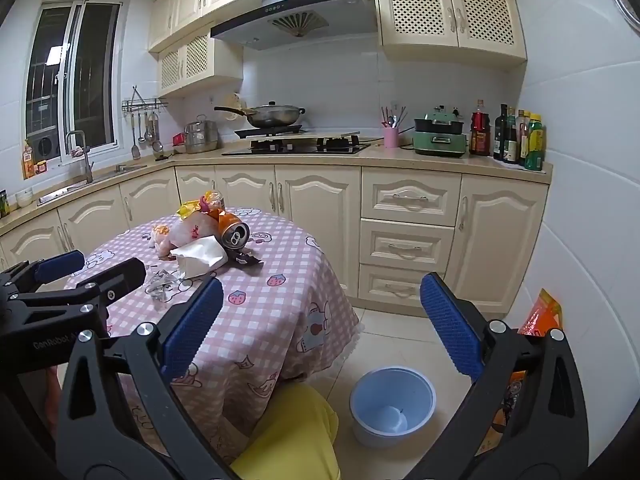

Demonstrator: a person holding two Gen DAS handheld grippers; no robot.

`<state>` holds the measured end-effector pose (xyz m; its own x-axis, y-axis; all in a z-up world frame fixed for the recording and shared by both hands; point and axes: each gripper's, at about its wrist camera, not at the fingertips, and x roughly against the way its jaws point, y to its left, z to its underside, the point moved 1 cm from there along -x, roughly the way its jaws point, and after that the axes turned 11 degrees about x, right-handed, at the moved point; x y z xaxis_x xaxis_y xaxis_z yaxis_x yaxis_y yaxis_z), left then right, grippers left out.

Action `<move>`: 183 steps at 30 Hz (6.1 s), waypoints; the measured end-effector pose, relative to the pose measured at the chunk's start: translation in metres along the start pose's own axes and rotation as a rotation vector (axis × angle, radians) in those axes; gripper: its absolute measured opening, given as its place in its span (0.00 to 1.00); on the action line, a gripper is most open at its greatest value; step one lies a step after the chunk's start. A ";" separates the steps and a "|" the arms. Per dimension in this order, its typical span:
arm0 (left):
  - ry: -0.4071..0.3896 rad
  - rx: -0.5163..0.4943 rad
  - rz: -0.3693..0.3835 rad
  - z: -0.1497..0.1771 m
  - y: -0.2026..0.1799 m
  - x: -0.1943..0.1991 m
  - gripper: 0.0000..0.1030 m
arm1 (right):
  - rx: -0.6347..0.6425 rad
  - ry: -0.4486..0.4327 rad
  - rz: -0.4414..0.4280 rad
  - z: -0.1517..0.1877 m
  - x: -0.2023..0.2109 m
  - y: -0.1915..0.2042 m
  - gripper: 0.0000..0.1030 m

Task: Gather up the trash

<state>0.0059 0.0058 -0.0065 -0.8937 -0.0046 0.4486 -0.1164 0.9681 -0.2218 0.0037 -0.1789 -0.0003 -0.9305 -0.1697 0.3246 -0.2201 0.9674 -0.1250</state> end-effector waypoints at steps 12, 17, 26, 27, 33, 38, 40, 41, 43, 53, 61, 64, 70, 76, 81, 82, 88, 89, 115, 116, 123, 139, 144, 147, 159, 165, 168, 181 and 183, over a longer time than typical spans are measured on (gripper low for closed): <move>-0.002 0.001 -0.006 -0.001 -0.001 0.002 0.96 | -0.012 0.000 -0.008 0.008 -0.001 0.003 0.94; -0.003 0.000 -0.006 -0.002 -0.002 0.002 0.96 | -0.012 0.004 -0.010 0.003 0.000 0.000 0.94; -0.002 0.000 -0.006 -0.002 -0.002 0.001 0.96 | -0.011 0.005 -0.008 0.002 0.000 0.001 0.94; -0.002 -0.001 -0.006 -0.002 -0.001 0.002 0.96 | -0.009 0.005 -0.006 0.002 0.001 0.001 0.94; 0.000 0.000 -0.008 -0.001 -0.001 0.001 0.96 | -0.013 0.008 -0.010 0.003 0.001 0.001 0.94; 0.002 0.000 -0.007 -0.001 -0.001 0.001 0.96 | -0.013 0.009 -0.010 0.002 0.000 -0.001 0.94; 0.003 0.000 -0.007 -0.001 -0.001 0.001 0.96 | -0.015 0.010 -0.011 0.003 0.000 -0.001 0.94; 0.003 0.001 -0.006 -0.001 -0.001 0.001 0.96 | -0.016 0.010 -0.011 0.003 0.001 -0.001 0.94; 0.005 0.000 -0.005 -0.001 -0.001 0.000 0.96 | -0.014 0.009 -0.009 0.003 0.001 -0.001 0.94; 0.005 0.000 -0.003 0.000 0.000 -0.001 0.96 | -0.015 0.016 -0.013 0.003 0.001 -0.003 0.94; 0.004 0.004 -0.001 0.001 -0.001 -0.001 0.96 | -0.014 0.022 -0.017 0.001 0.002 -0.003 0.94; 0.003 0.004 -0.001 0.000 -0.001 -0.001 0.96 | -0.013 0.020 -0.014 0.001 0.002 -0.004 0.94; 0.004 0.004 -0.002 0.001 -0.001 -0.001 0.96 | -0.016 0.022 -0.018 0.002 0.002 -0.004 0.94; 0.004 0.004 -0.002 0.001 -0.001 -0.001 0.96 | -0.016 0.024 -0.015 0.002 0.001 -0.003 0.94; 0.007 0.006 -0.003 0.001 0.000 -0.002 0.96 | -0.014 0.026 -0.016 0.002 0.001 -0.003 0.94; 0.009 0.008 -0.003 0.001 0.000 -0.003 0.96 | -0.014 0.026 -0.017 0.002 0.001 -0.003 0.94; 0.026 0.025 -0.012 0.001 0.008 -0.008 0.96 | -0.019 0.045 -0.029 0.005 -0.005 0.000 0.94; 0.029 0.028 -0.015 0.000 0.009 -0.009 0.96 | -0.020 0.051 -0.033 0.005 -0.007 0.001 0.94; 0.229 0.189 -0.113 -0.008 0.096 -0.100 0.96 | -0.018 0.264 -0.157 0.002 -0.115 0.063 0.94; 0.242 0.196 -0.116 -0.008 0.100 -0.107 0.96 | -0.012 0.272 -0.157 0.003 -0.121 0.065 0.94; 0.320 0.234 -0.148 -0.011 0.119 -0.153 0.96 | -0.016 0.328 -0.174 0.001 -0.164 0.074 0.94; 0.383 0.219 -0.188 -0.020 0.152 -0.200 0.32 | -0.033 0.367 -0.283 -0.013 -0.217 0.099 0.94; 0.362 0.272 -0.222 -0.028 0.177 -0.197 0.32 | 0.014 0.354 -0.364 -0.026 -0.233 0.124 0.94; 0.340 0.276 -0.229 -0.035 0.183 -0.195 0.32 | 0.033 0.355 -0.418 -0.032 -0.248 0.139 0.94; 0.276 0.229 -0.209 -0.045 0.179 -0.187 0.32 | 0.035 0.439 -0.472 -0.038 -0.296 0.157 0.94; 0.273 0.227 -0.208 -0.045 0.176 -0.187 0.32 | -0.002 0.408 -0.506 -0.041 -0.298 0.154 0.93; 0.264 0.230 -0.210 -0.046 0.177 -0.184 0.32 | 0.028 0.385 -0.511 -0.044 -0.290 0.159 0.92; 0.215 0.230 -0.198 -0.048 0.167 -0.148 0.32 | 0.006 0.336 -0.520 -0.047 -0.250 0.147 0.77; 0.206 0.224 -0.187 -0.049 0.163 -0.142 0.32 | -0.009 0.319 -0.515 -0.049 -0.239 0.140 0.77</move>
<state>0.1349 0.1762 -0.0635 -0.7445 -0.1040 0.6595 -0.3823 0.8762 -0.2934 0.2098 0.0063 -0.0490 -0.5712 -0.5531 0.6065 -0.6147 0.7779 0.1305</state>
